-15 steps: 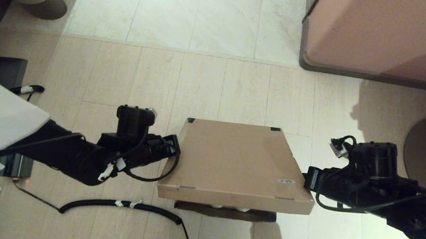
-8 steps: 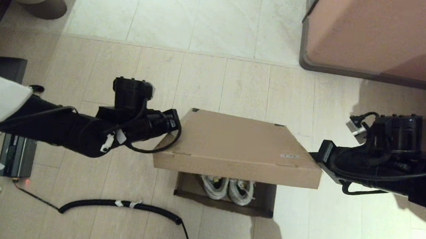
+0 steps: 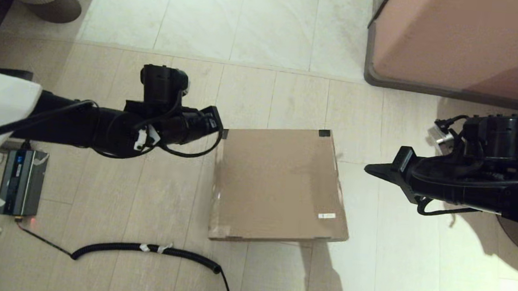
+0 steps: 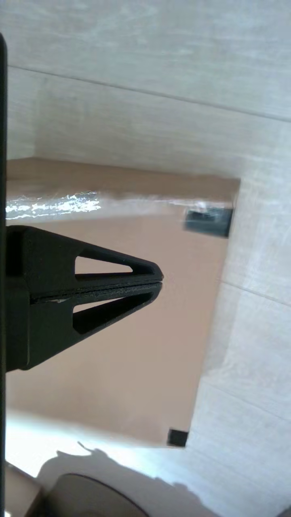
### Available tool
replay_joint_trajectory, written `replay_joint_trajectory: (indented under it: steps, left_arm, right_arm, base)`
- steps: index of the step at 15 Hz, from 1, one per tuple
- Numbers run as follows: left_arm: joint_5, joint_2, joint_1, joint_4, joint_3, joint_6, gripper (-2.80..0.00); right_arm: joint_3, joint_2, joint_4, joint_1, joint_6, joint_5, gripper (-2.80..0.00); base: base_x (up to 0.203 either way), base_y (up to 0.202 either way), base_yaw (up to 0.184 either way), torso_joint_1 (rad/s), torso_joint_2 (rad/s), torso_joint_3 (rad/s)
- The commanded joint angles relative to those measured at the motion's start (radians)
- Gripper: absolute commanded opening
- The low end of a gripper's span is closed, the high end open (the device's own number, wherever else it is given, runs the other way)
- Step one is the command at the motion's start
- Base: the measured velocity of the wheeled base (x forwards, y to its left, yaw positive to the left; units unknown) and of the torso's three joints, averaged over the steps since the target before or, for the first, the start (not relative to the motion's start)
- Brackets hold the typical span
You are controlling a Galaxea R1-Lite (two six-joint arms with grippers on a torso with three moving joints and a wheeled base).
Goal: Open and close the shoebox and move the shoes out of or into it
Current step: Open the shoe box
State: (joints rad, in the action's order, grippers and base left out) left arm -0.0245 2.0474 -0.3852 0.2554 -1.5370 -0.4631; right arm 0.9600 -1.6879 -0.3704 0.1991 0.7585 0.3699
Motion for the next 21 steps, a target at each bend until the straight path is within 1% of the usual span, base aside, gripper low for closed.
replay_joint_trajectory:
  steps: [1, 2, 3, 4, 6, 7, 8, 9, 11, 12, 14, 17, 19, 21]
  left_arm:
    - [-0.003, 0.053, 0.018, -0.019, -0.076, -0.002, -2.8]
    - [-0.004, 0.068, 0.037, -0.041, -0.104, -0.002, -2.8]
    - [-0.005, 0.062, 0.06, -0.065, -0.107, -0.002, -2.8]
    - [-0.005, 0.049, 0.076, -0.097, -0.082, -0.002, -2.8]
    - [-0.003, 0.021, 0.095, -0.116, 0.022, -0.005, -2.8]
    - [-0.003, 0.016, 0.1, -0.108, 0.092, -0.013, -2.8]
    - [-0.003, 0.015, 0.1, -0.079, 0.158, -0.034, -2.8]
    - [-0.002, 0.018, 0.096, -0.011, 0.224, -0.06, -2.8]
    - [-0.003, 0.044, 0.085, 0.136, 0.337, -0.085, -2.8]
    - [-0.005, 0.066, 0.081, 0.174, 0.367, -0.089, -2.8]
    - [-0.006, 0.1, 0.064, 0.227, 0.39, -0.093, -2.8]
    - [-0.009, 0.174, 0.049, 0.342, 0.394, -0.093, -2.8]
    - [-0.012, 0.216, 0.049, 0.392, 0.398, -0.092, -2.8]
    - [-0.043, 0.244, 0.052, 0.419, 0.397, -0.091, -2.8]
  right_arm:
    - [0.014, -0.03, 0.001, -0.014, 0.004, 0.003, -2.8]
    - [0.011, -0.033, 0.001, -0.013, 0.004, 0.003, -2.8]
    - [0.003, -0.034, 0.0, -0.015, -0.003, 0.001, -2.8]
    - [-0.01, -0.036, -0.001, -0.03, -0.014, -0.002, -2.8]
    - [-0.047, -0.071, -0.007, -0.061, -0.081, -0.006, -2.8]
    - [-0.068, -0.103, -0.018, -0.077, -0.141, -0.012, -2.8]
    - [-0.089, -0.134, -0.038, -0.088, -0.188, -0.022, -2.8]
    - [-0.106, -0.173, -0.077, -0.092, -0.212, -0.038, -2.8]
    - [-0.138, -0.263, -0.214, -0.1, -0.261, -0.068, -2.8]
    - [-0.152, -0.307, -0.275, -0.105, -0.289, -0.074, -2.8]
    - [-0.166, -0.398, -0.373, -0.112, -0.327, -0.075, -2.8]
    - [-0.159, -0.506, -0.496, -0.113, -0.343, -0.064, -2.8]
    - [-0.153, -0.565, -0.547, -0.11, -0.365, -0.052, -2.8]
    - [-0.145, -0.597, -0.573, -0.106, -0.388, -0.038, -2.8]
  base:
    - [0.0, 0.0, 0.0, 0.0, 0.0, 0.0]
    - [0.0, 0.0, 0.0, 0.0, 0.0, 0.0]
    - [0.0, 0.0, 0.0, 0.0, 0.0, 0.0]
    - [0.0, 0.0, 0.0, 0.0, 0.0, 0.0]
    - [0.0, 0.0, 0.0, 0.0, 0.0, 0.0]
    - [0.0, 0.0, 0.0, 0.0, 0.0, 0.0]
    - [0.0, 0.0, 0.0, 0.0, 0.0, 0.0]
    - [0.0, 0.0, 0.0, 0.0, 0.0, 0.0]
    - [0.0, 0.0, 0.0, 0.0, 0.0, 0.0]
    - [0.0, 0.0, 0.0, 0.0, 0.0, 0.0]
    - [0.0, 0.0, 0.0, 0.0, 0.0, 0.0]
    - [0.0, 0.0, 0.0, 0.0, 0.0, 0.0]
    - [0.0, 0.0, 0.0, 0.0, 0.0, 0.0]
    - [0.0, 0.0, 0.0, 0.0, 0.0, 0.0]
